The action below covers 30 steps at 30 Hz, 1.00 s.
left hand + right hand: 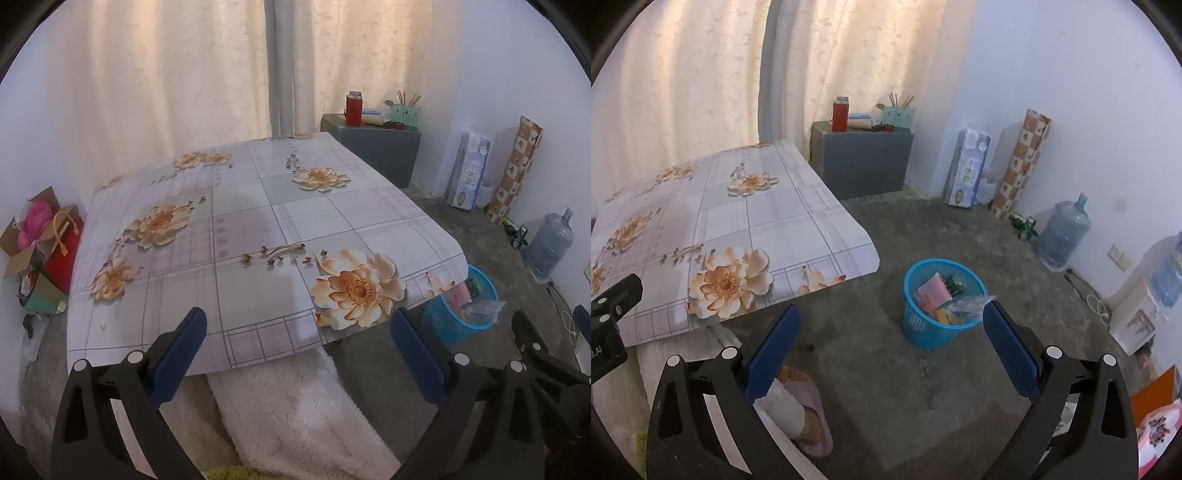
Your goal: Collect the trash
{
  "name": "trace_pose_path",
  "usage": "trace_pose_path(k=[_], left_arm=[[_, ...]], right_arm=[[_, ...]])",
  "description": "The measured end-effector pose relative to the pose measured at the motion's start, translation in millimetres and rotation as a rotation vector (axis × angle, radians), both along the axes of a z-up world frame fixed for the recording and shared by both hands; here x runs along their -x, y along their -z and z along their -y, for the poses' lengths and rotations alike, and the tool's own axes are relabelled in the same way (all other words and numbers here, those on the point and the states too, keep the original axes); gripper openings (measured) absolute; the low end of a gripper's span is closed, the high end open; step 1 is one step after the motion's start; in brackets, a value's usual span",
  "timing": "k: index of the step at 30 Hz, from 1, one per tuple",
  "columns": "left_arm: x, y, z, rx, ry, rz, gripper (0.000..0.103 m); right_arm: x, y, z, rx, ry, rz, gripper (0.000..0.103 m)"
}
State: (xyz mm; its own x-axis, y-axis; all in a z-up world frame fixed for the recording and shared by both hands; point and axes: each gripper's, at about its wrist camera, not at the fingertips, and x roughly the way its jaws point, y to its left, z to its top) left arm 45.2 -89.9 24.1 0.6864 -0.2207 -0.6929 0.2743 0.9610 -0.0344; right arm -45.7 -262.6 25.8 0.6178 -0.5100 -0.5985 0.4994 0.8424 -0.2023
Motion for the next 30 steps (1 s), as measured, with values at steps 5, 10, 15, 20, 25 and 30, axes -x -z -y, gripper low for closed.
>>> trace_pose_path(k=[5, 10, 15, 20, 25, 30], left_arm=[[2.9, -2.6, -1.5, -0.003, 0.001, 0.012, 0.097], [1.4, -3.4, -3.4, 0.0, 0.001, 0.001, 0.097], [1.6, -4.0, -3.4, -0.005, -0.007, 0.008, 0.097], [0.8, -3.4, -3.6, -0.006, -0.004, 0.004, 0.097], [2.1, -4.9, -4.3, -0.011, -0.007, -0.004, 0.097], [2.1, -5.6, -4.7, -0.014, -0.011, -0.005, 0.097]], right_arm=[[2.1, 0.4, -1.6, 0.0, 0.003, 0.0, 0.095], [3.7, -0.2, -1.0, -0.001, 0.004, 0.0, 0.095], [4.2, -0.3, -1.1, 0.0, 0.004, -0.001, 0.095], [4.6, -0.3, -0.6, -0.002, 0.003, 0.0, 0.095], [5.2, -0.7, -1.8, 0.0, 0.003, -0.001, 0.095], [5.5, -0.5, -2.4, 0.0, 0.008, 0.001, 0.095]])
